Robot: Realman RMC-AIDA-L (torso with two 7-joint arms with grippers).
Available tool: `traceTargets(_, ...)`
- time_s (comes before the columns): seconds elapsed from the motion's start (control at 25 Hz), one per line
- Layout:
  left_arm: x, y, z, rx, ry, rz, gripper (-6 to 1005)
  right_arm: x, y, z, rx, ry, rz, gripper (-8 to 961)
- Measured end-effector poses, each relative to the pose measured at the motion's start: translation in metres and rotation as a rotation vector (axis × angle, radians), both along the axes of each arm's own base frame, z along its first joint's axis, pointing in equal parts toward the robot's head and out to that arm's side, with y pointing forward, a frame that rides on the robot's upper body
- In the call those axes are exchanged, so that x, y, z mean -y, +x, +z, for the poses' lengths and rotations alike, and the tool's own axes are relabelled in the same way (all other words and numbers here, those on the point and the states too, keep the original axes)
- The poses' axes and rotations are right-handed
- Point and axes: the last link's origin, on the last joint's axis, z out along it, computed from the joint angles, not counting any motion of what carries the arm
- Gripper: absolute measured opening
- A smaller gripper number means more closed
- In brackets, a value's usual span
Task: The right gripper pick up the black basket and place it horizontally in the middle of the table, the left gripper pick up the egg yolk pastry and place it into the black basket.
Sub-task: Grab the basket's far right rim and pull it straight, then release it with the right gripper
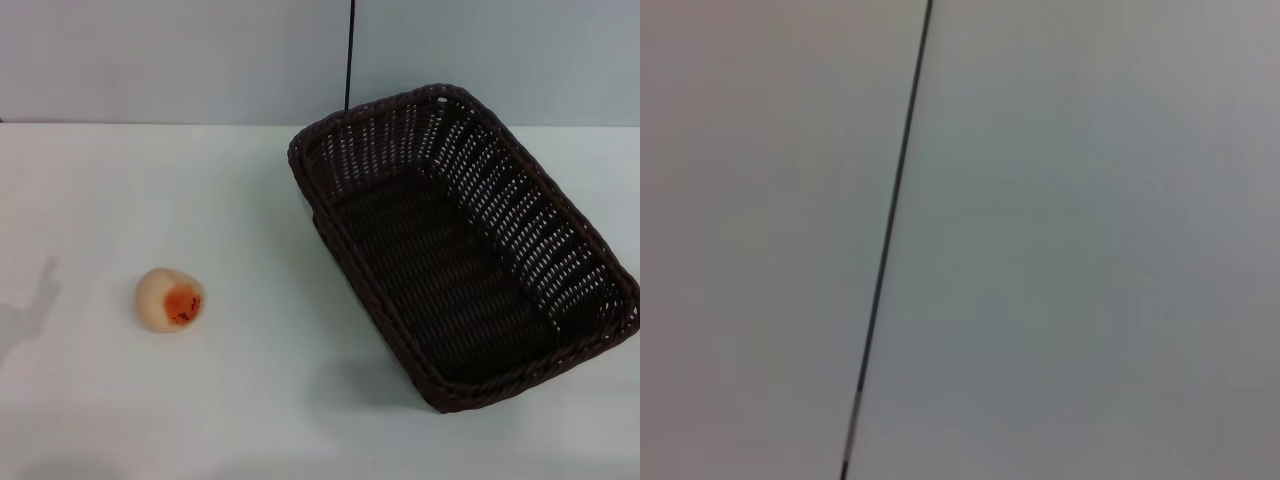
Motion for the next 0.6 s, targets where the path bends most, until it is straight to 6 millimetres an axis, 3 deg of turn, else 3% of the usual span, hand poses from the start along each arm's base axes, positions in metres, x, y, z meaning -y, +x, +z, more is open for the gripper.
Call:
traceTargets(0.4,0.001,-0.006,0.010,0.006,-0.050,-0.020,795,0.017,0.003,0.035,-0.069,-0.067,0.148,833)
traceTargets(0.6,0.001,-0.008,0.014,-0.010,-0.054,-0.015,795,0.017,0.009,0.057,-0.113,-0.171,0.197,828)
